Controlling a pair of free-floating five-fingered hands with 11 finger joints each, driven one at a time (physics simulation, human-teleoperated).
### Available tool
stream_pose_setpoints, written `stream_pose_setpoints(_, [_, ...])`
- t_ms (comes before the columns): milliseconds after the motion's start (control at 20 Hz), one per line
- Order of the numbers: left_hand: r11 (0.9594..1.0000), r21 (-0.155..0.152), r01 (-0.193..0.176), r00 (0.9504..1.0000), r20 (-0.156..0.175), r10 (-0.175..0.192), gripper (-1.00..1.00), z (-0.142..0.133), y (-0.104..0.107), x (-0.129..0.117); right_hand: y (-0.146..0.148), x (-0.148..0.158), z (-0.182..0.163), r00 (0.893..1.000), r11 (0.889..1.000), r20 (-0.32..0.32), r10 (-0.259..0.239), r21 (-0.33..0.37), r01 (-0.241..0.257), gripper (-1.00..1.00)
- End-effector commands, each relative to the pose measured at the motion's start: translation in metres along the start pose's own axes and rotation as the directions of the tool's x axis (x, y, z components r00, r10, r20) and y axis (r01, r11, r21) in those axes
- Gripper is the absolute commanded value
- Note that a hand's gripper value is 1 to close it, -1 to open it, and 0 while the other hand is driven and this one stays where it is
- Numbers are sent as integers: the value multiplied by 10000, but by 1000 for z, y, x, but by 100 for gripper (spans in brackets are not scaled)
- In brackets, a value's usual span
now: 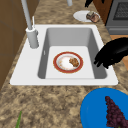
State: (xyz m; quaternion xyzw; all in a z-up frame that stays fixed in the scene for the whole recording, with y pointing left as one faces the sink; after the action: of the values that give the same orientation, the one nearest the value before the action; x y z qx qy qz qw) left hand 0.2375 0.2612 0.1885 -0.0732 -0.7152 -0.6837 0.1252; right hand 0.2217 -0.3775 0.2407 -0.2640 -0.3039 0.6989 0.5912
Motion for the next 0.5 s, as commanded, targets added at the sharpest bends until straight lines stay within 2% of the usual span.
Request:
stream_pose_setpoints(0, [10000, 0, 0, 10000, 0, 0, 0, 0, 0, 0, -4, 0, -17, 9981, 9917, -302, 538, 1184, -499, -100])
stream_pose_setpoints(150, [10000, 0, 0, 10000, 0, 0, 0, 0, 0, 0, -10, 2, -32, 9969, 9842, -502, 603, 1694, -510, -100])
stream_pose_setpoints(300, [10000, 0, 0, 10000, 0, 0, 0, 0, 0, 0, -9, 6, -36, 9943, 9702, -619, 865, 2322, -699, -100])
stream_pose_setpoints(450, [10000, 0, 0, 10000, 0, 0, 0, 0, 0, 0, 0, 17, -38, 9887, 9646, -853, 1235, 2444, -994, -100])
